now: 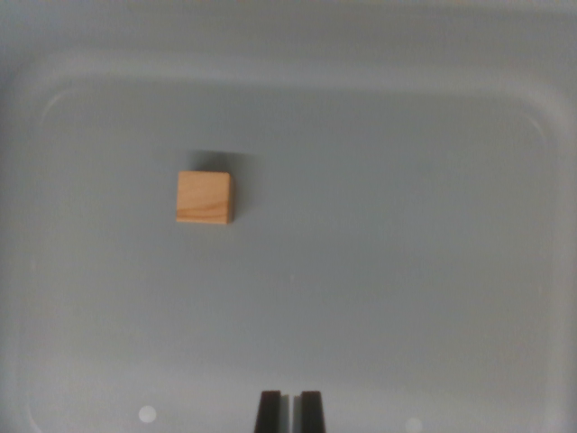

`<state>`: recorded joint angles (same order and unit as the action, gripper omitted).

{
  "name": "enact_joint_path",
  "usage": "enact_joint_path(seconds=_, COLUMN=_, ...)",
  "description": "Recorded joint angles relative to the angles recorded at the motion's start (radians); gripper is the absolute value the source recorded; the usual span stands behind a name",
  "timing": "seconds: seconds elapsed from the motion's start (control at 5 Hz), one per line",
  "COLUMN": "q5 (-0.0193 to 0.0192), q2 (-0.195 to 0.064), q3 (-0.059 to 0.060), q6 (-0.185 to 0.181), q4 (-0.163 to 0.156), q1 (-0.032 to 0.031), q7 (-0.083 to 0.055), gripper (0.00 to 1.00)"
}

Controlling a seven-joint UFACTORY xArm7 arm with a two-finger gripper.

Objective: Push wooden cube

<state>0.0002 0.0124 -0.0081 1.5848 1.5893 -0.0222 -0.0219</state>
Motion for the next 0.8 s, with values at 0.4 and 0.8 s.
enact_joint_path(seconds=0.4, q5=-0.0001, q2=0.0, q3=0.0, q6=-0.001, q4=-0.001, q1=-0.0001, q7=0.0, gripper=0.0)
enact_joint_path(seconds=0.8, q5=-0.0005, q2=-0.003, q3=0.001, q6=-0.009, q4=-0.006, q1=-0.0009, q7=0.002, gripper=0.0)
